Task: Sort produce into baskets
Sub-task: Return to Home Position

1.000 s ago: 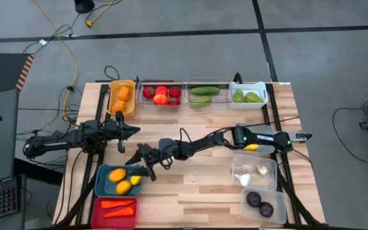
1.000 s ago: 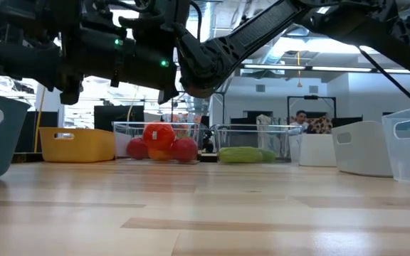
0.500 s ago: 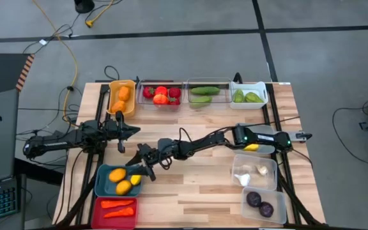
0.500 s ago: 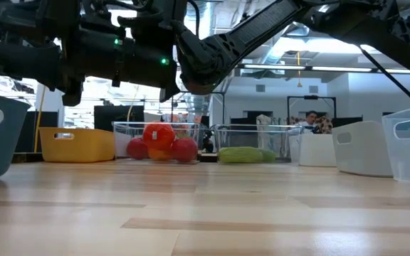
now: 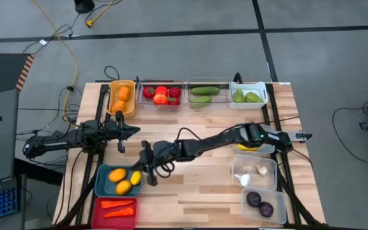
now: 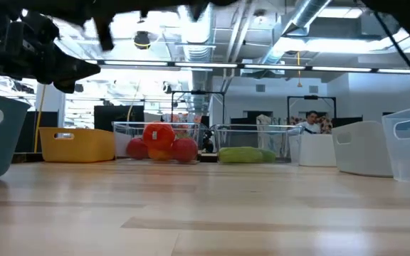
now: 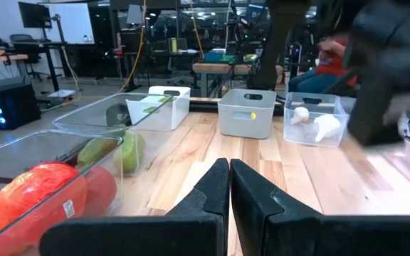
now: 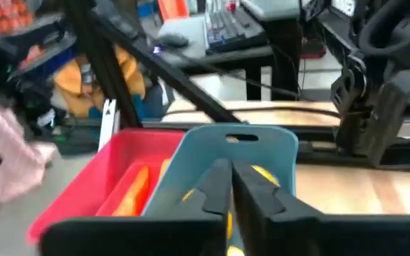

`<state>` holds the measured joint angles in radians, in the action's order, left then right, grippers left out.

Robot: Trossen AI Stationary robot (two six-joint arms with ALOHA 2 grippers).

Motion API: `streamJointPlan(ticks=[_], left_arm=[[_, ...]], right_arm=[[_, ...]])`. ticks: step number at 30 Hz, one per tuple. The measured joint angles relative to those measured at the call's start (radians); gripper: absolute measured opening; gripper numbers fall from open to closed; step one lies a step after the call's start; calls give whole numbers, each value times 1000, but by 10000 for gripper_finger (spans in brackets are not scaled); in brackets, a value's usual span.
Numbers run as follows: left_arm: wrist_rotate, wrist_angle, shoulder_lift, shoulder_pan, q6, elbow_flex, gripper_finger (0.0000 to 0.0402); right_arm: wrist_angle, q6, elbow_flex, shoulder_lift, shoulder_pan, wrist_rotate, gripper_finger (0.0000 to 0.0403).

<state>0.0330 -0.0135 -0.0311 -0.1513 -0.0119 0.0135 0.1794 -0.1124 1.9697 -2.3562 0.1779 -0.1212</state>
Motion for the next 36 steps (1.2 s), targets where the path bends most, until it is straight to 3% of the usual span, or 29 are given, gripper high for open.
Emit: streamJointPlan(ticks=[3, 11, 17, 23, 29, 36], left_arm=[[0, 0, 0, 0, 0, 0, 2], [0, 0, 0, 0, 0, 0, 2], [0, 0, 0, 0, 0, 0, 2], [0, 0, 0, 0, 0, 0, 2], [0, 0, 0, 0, 0, 0, 2], [0, 0, 0, 0, 0, 0, 2]], right_arm=[[-109, 37, 0, 62, 2, 14, 17], [-372, 117, 0, 217, -9, 96, 47], [-536, 180, 0, 319, -8, 155, 19], [-626, 205, -15, 396, -6, 173, 20], [-567, 215, -178, 522, -8, 202, 27], [-429, 181, -502, 755, -10, 309, 20]])
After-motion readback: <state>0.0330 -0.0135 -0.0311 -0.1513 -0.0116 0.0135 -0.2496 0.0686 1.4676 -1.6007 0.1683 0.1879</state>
